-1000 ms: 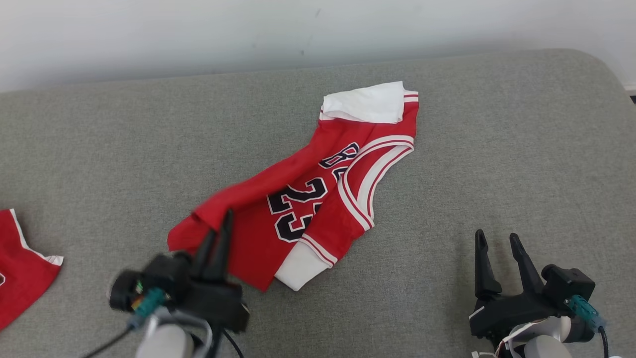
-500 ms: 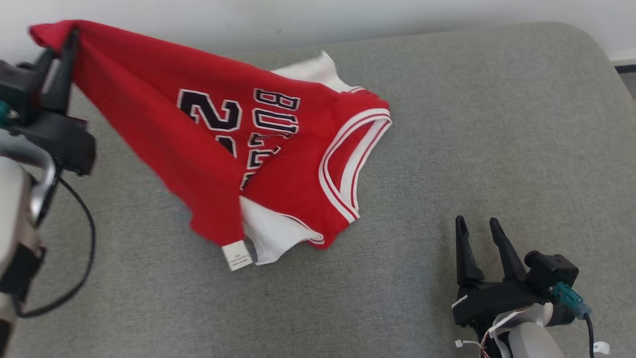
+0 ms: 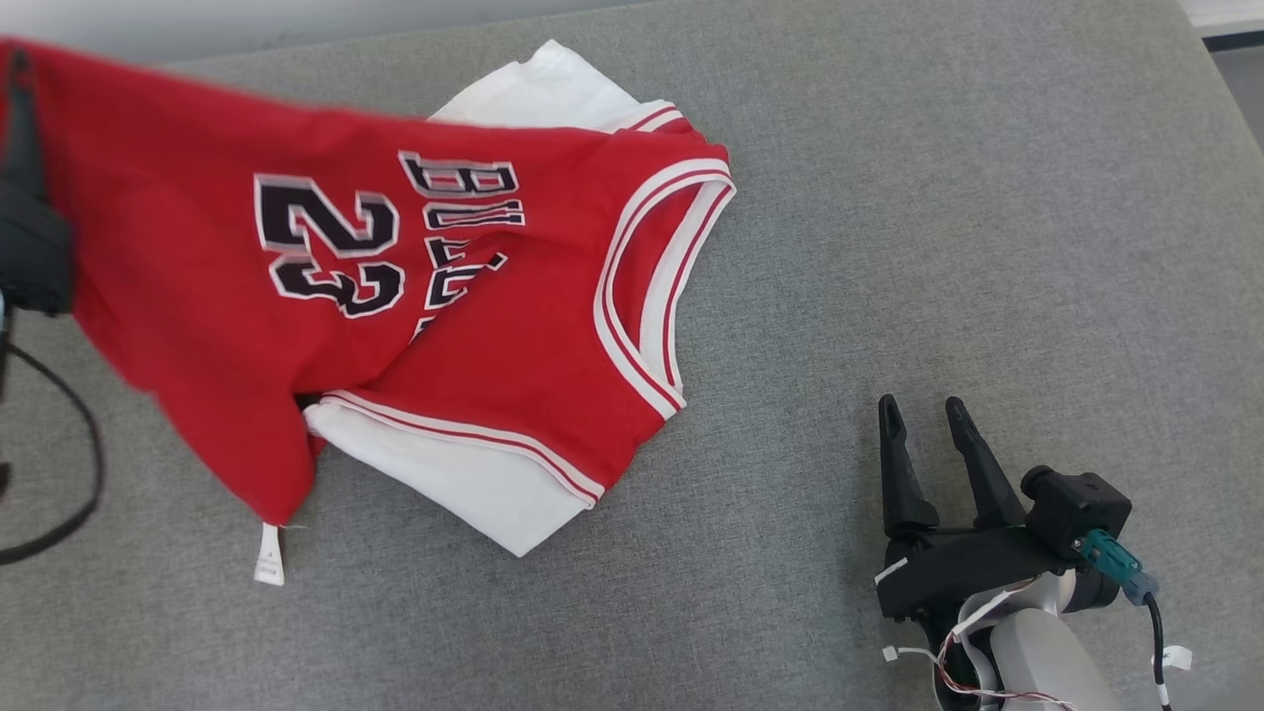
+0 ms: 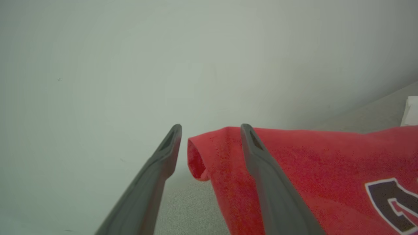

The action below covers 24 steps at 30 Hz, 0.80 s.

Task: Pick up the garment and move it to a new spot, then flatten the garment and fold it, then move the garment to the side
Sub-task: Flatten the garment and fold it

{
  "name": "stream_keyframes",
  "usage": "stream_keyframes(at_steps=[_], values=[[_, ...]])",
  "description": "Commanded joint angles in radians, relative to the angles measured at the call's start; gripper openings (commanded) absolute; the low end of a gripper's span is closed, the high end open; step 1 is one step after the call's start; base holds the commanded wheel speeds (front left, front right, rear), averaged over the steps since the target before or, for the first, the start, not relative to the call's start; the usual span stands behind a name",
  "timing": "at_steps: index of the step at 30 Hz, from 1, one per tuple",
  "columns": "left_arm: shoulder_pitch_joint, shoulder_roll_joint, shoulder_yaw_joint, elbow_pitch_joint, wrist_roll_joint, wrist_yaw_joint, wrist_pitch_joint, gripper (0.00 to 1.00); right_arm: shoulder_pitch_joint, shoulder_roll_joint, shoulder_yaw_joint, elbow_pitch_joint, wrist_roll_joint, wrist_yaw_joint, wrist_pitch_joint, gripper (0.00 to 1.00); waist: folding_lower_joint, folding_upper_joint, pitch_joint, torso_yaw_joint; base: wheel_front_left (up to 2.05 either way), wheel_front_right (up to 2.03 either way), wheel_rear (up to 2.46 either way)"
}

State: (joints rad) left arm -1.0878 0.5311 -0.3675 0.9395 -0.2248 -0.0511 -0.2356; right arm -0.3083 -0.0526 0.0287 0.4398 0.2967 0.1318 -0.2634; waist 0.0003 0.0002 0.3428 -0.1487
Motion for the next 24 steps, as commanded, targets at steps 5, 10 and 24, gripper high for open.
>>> stream_keyframes(at_steps=[5,10,24], values=[[0.051,-0.060,0.014,0.032,-0.030,0.030,-0.027,1.00,0.008,0.003,0.013,0.001,0.012,-0.002,-0.002,1.00,-0.0003,-0.0002,-0.032,0.040,0.00,0.00,0.00],[0.104,-0.100,0.021,0.004,-0.044,0.034,-0.030,1.00,0.025,0.002,0.023,0.012,0.019,-0.002,-0.002,1.00,-0.0003,-0.0002,-0.064,0.073,0.00,0.00,0.00],[0.498,-0.246,0.145,-0.305,-0.085,0.073,-0.030,1.00,0.099,0.003,0.057,0.045,0.032,-0.002,-0.002,1.00,-0.0003,-0.0002,-0.203,0.147,0.00,0.00,0.00]])
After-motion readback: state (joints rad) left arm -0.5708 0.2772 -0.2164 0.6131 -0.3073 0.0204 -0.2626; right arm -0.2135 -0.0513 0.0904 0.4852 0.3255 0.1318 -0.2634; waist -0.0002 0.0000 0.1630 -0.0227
